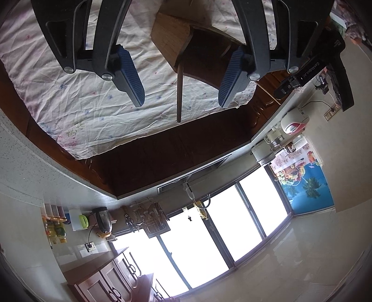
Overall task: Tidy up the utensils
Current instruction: 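Open the left tool to drop its chopstick in the holder while the right tool releases its own, then move both open tools back down to the remaining utensils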
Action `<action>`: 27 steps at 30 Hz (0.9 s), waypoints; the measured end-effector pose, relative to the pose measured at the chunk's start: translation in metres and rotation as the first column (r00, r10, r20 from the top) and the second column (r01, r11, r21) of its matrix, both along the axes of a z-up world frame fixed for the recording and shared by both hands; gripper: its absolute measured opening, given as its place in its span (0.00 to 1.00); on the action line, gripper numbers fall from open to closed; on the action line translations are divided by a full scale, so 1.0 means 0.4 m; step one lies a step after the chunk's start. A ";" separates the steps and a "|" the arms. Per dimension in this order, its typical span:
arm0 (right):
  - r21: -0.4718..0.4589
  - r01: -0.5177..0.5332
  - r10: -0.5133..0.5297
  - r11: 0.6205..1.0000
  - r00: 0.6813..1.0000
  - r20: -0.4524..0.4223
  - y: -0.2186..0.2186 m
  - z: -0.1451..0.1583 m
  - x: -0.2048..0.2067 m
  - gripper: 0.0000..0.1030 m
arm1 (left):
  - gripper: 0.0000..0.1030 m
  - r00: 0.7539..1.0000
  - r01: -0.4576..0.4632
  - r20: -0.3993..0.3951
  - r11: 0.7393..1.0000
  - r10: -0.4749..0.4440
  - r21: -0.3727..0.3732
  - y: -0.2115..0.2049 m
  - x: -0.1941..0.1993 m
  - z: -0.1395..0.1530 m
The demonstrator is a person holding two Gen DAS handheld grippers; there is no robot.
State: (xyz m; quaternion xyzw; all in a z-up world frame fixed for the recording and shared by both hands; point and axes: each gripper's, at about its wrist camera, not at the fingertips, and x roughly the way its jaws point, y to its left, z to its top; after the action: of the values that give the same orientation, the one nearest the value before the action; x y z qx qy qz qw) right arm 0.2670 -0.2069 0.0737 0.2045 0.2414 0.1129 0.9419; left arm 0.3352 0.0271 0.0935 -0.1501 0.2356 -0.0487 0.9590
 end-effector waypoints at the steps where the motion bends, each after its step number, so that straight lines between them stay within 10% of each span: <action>1: 0.009 0.000 0.000 1.000 1.000 0.002 -0.003 0.002 -0.007 0.78 | 0.81 1.000 -0.006 -0.003 1.000 0.006 -0.002 0.006 -0.009 -0.001; 6: 0.014 0.001 -0.001 1.000 1.000 0.024 -0.009 0.011 -0.060 0.92 | 0.85 0.999 -0.027 -0.017 1.000 0.027 0.008 0.031 -0.065 -0.011; 27: -0.004 0.027 -0.027 1.000 1.000 0.000 -0.034 -0.018 -0.346 0.93 | 0.86 0.994 0.032 -0.102 0.999 -0.033 -0.016 0.059 -0.374 -0.074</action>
State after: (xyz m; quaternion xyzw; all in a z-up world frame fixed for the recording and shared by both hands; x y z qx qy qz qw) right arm 0.1288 -0.2206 0.0667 0.2060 0.2391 0.0998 0.9436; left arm 0.1857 0.0507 0.0638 -0.1554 0.2865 -0.0582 0.9436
